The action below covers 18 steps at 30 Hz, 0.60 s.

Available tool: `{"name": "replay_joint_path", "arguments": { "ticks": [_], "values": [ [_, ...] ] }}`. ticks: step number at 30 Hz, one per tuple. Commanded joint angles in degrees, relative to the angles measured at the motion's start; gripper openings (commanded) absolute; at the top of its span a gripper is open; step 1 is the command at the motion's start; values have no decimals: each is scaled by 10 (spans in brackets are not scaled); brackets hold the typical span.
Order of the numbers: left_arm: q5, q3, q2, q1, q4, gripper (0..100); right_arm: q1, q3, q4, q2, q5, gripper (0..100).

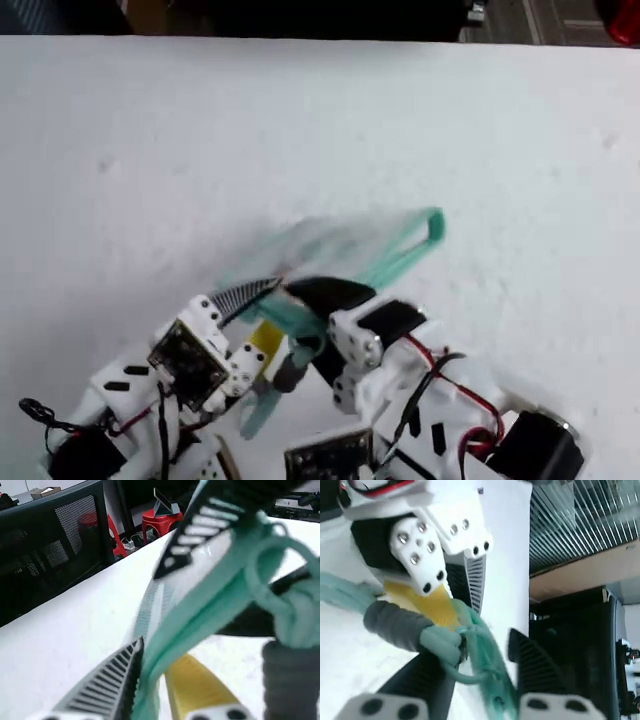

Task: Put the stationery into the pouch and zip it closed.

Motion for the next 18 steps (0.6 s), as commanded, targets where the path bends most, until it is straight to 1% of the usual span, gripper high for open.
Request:
{"name": "replay_joint_path", "arguments": {
  "ticks": [1,5,7,9,14,18],
  "values": [
    [15,7,-8,-34,-55,24,7,15,-2,8,-12,193],
    [17,74,-8,-103,-126,23,8,33,-39,8,-7,193],
    [37,108,-8,-128,-159,23,12,48,-64,8,-4,190],
    [47,129,-8,-149,-183,23,39,76,-100,10,9,176],
    [48,135,-8,-179,-190,23,124,133,-181,44,36,172],
    [47,137,-8,-193,-191,23,147,139,-219,77,35,171]
  ]
}}
